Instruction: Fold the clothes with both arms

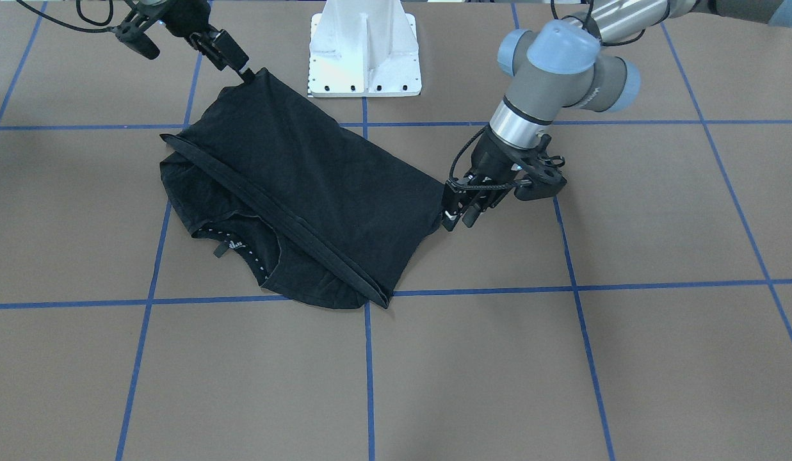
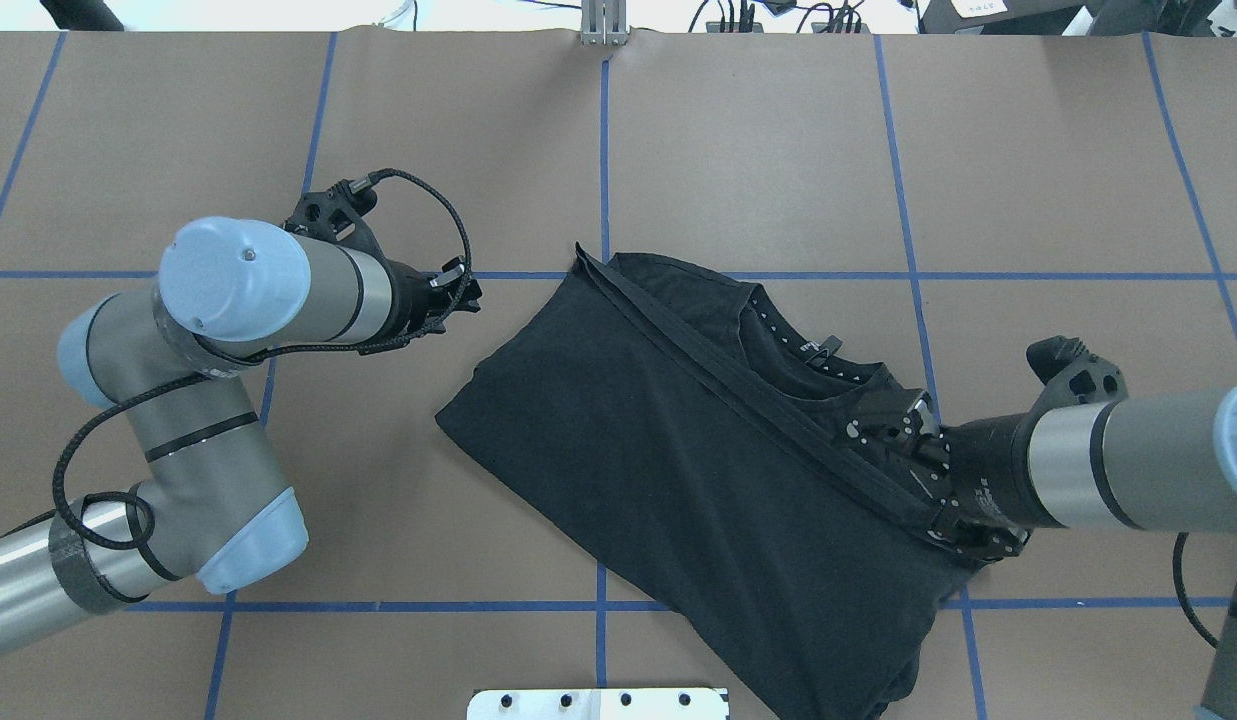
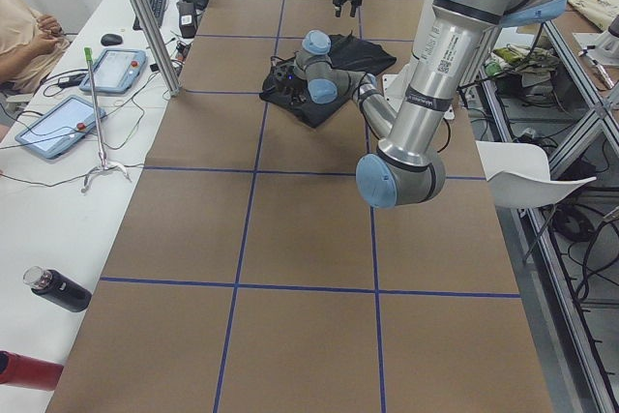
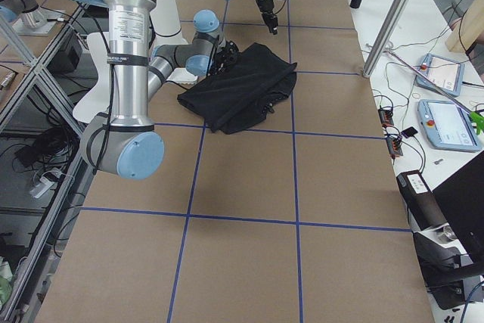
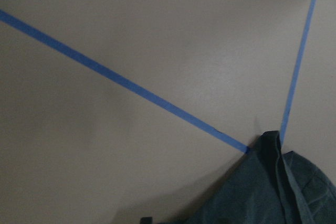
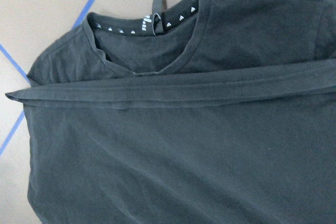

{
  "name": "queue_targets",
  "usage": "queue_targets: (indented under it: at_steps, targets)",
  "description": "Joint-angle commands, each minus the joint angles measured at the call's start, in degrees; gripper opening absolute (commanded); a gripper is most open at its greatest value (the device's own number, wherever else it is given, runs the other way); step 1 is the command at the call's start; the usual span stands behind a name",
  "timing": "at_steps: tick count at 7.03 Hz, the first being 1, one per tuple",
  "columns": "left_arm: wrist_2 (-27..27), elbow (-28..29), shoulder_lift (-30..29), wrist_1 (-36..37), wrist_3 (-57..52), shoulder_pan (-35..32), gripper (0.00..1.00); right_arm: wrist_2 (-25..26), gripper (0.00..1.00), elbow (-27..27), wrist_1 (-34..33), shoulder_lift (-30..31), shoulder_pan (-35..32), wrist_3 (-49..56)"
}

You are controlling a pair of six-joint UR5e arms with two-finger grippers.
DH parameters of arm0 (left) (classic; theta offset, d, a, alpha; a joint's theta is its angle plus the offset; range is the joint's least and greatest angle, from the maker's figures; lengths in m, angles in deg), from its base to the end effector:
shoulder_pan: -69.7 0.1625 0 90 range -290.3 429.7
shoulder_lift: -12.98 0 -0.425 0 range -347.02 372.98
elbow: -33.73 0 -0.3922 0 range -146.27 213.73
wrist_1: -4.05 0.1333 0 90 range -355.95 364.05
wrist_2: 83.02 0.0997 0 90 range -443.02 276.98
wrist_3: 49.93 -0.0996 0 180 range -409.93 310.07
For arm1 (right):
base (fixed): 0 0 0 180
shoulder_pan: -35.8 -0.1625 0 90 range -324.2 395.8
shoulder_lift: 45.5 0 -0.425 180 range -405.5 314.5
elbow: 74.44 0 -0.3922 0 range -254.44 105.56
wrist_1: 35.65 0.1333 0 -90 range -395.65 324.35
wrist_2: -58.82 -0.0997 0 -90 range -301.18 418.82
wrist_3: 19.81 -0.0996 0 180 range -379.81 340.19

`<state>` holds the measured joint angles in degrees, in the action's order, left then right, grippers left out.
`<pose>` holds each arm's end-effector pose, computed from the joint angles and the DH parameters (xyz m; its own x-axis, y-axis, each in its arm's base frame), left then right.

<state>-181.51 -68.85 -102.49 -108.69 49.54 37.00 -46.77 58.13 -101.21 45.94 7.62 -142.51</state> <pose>0.4629 -0.4381 0.2655 0.3350 -0.4084 -0.8491 0.4876 0.8462 -0.2147 -0.3140 -0.2891 0.2783 0.1776 0.6855 0.7061 -0.3982 0.7062 -0.5854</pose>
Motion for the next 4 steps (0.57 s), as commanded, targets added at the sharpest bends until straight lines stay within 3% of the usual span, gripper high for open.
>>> queue_targets:
  at_steps: [1,4]
  targets:
    - [0.85,-1.13,2.70,2.00,2.13,3.15,0.51,0.03,1.00,-1.52,-0.01,-1.27,-2.32,0.18]
    - [0.41,-0.78,3.06,1.74,5.47,5.62,0.51,0.12,1.00,-4.58,-0.01,-3.80,-2.76,0.27]
